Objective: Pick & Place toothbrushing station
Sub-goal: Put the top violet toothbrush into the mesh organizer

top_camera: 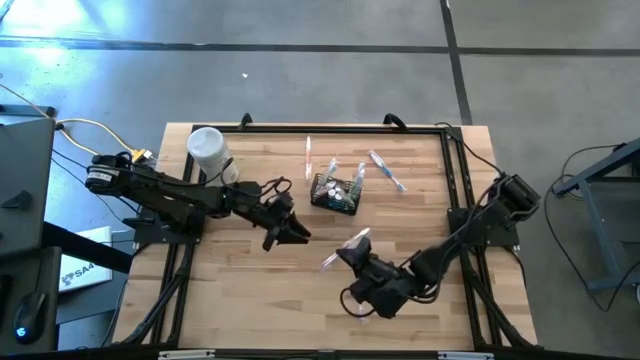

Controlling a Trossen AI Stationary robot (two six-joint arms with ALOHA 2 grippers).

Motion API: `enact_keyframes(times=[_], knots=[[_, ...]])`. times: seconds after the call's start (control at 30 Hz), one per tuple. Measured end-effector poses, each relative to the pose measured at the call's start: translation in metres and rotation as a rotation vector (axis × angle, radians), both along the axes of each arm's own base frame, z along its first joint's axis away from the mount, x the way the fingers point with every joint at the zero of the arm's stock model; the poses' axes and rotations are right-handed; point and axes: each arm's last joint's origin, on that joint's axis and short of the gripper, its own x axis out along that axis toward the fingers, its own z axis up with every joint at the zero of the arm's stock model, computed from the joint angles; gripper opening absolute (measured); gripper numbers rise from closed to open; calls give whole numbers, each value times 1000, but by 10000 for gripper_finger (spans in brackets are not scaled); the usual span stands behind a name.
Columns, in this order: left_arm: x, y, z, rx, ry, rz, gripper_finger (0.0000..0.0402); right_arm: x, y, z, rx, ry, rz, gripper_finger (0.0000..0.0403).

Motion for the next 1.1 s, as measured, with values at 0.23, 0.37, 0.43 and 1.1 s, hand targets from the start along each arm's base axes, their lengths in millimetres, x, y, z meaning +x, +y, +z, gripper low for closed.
enact_keyframes(times=[0.23,0.37,0.43,1.1], knots=[[0,-11,3,-30,-10,1,240,7,1,-3,-114,2,-6,10],[-1,-16,3,-46,-6,-4,275,9,0,1,-163,-9,-20,10],[-1,-18,3,-44,-7,12,281,10,0,2,-195,-2,-12,10],[6,-19,1,-62,-54,17,280,39,-13,-10,-402,55,-41,11]])
